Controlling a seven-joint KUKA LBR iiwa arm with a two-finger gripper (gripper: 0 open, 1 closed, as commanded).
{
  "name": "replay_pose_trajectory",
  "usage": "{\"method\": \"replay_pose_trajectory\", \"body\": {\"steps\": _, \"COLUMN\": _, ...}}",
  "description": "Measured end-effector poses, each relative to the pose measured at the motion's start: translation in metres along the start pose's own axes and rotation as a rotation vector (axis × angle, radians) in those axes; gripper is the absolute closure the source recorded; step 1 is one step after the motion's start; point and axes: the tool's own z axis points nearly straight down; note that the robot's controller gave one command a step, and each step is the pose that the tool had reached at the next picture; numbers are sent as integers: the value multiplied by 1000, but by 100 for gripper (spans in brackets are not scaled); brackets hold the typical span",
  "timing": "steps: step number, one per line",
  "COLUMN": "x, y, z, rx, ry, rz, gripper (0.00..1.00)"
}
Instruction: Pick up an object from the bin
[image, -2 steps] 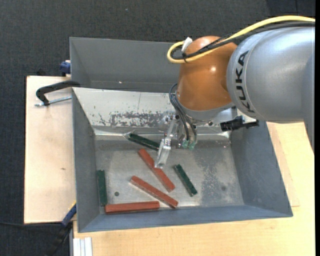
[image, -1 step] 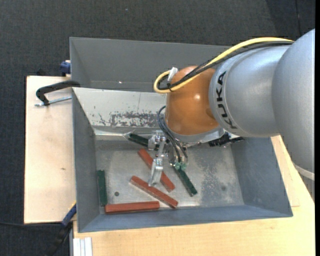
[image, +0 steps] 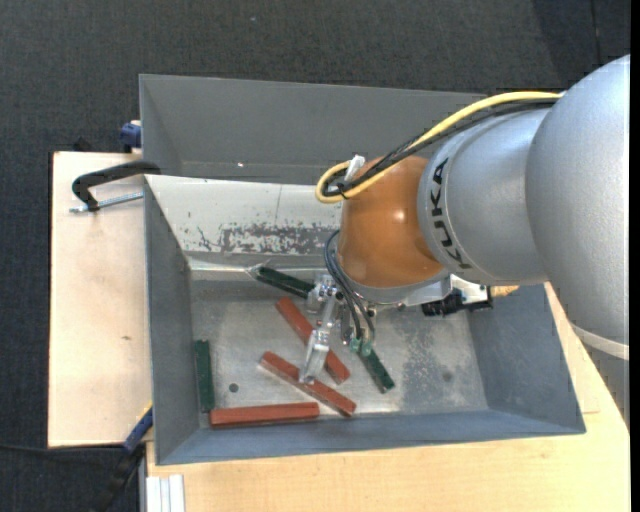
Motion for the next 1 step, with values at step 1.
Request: {"method": "replay_pose_trajectory", "body": {"steps": 1, "x": -1, "y": -7, "z": 25, "rx": 1, "ry": 0, "rz": 136, "gripper": 0}}
